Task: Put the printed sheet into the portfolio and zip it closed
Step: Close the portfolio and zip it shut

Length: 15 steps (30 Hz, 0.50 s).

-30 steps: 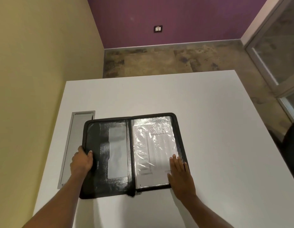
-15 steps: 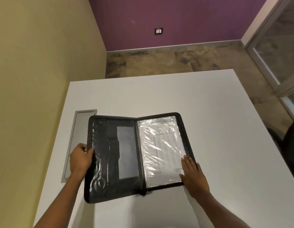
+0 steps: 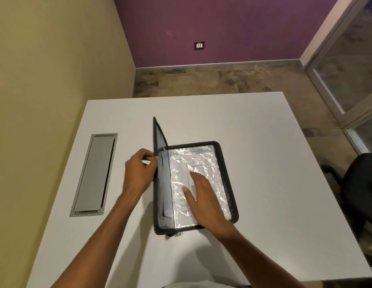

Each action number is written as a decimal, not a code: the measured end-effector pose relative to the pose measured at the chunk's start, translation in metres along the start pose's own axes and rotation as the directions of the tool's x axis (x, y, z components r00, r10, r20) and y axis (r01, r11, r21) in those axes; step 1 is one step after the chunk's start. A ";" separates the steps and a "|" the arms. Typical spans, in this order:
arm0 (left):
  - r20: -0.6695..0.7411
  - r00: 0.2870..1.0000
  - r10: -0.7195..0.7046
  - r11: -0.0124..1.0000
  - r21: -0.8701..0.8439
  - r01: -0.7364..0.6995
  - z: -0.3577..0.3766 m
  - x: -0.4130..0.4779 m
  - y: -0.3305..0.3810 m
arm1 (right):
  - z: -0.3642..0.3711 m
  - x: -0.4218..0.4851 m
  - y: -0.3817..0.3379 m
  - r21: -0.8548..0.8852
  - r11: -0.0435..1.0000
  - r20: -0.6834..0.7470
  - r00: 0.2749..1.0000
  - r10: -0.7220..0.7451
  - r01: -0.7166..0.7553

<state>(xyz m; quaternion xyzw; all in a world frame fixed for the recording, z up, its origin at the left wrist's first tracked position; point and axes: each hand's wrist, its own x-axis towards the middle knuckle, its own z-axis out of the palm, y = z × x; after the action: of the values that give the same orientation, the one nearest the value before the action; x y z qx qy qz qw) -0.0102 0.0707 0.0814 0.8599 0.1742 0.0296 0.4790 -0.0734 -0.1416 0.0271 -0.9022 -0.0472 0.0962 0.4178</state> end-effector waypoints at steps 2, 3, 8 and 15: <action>0.081 0.997 -0.014 0.995 -0.102 0.022 0.020 -0.008 0.017 | -0.004 0.001 -0.033 0.134 0.990 0.003 0.999 -0.050 0.049; 0.120 0.993 -0.014 0.991 -0.128 0.029 0.030 -0.011 0.022 | -0.006 0.002 -0.042 0.170 0.984 0.018 0.998 -0.057 0.053; 0.329 0.941 0.080 0.994 -0.096 -0.051 0.077 -0.028 0.018 | -0.027 0.003 -0.022 0.171 0.981 -0.054 0.993 0.105 -0.094; 0.585 0.809 0.049 0.924 0.282 -0.260 0.144 -0.043 -0.036 | -0.038 0.013 0.065 0.050 0.940 -0.117 0.932 0.342 -0.338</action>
<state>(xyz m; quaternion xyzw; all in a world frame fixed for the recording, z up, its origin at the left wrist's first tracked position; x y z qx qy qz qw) -0.0290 -0.0438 -0.0213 0.9116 -0.0455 -0.2193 0.3446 -0.0521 -0.2101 0.0001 -0.8948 0.1370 0.1114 0.4100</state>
